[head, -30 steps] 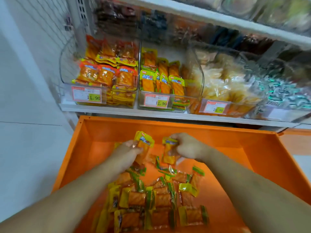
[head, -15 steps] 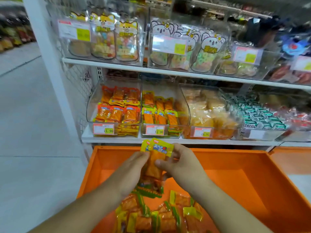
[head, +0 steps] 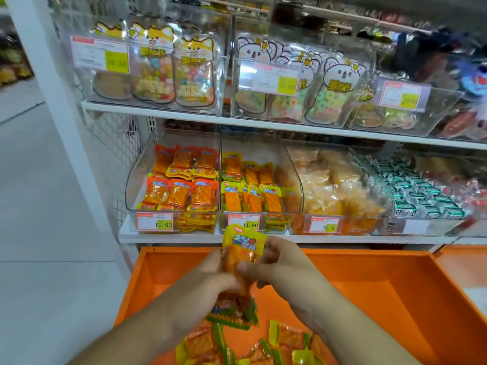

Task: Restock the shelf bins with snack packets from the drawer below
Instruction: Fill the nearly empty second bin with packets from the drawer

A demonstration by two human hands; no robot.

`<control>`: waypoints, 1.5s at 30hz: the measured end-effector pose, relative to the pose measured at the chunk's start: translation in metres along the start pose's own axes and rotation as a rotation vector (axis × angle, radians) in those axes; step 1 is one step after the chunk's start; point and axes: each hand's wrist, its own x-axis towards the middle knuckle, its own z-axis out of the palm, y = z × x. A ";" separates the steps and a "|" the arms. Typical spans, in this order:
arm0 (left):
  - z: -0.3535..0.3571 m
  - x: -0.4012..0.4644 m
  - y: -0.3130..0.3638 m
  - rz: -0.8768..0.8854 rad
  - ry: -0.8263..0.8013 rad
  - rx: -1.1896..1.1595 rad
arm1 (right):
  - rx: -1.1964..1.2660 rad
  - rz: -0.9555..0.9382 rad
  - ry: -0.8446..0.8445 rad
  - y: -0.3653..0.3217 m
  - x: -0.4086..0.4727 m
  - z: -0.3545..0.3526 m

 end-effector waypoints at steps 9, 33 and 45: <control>0.000 0.003 0.014 0.137 0.032 0.188 | 0.074 0.009 0.006 -0.011 0.014 -0.010; 0.027 0.289 0.150 0.098 0.512 0.214 | -0.919 -0.232 0.217 -0.020 0.085 -0.105; 0.034 0.342 0.140 0.110 0.612 0.700 | -0.912 -0.280 0.240 -0.011 0.091 -0.111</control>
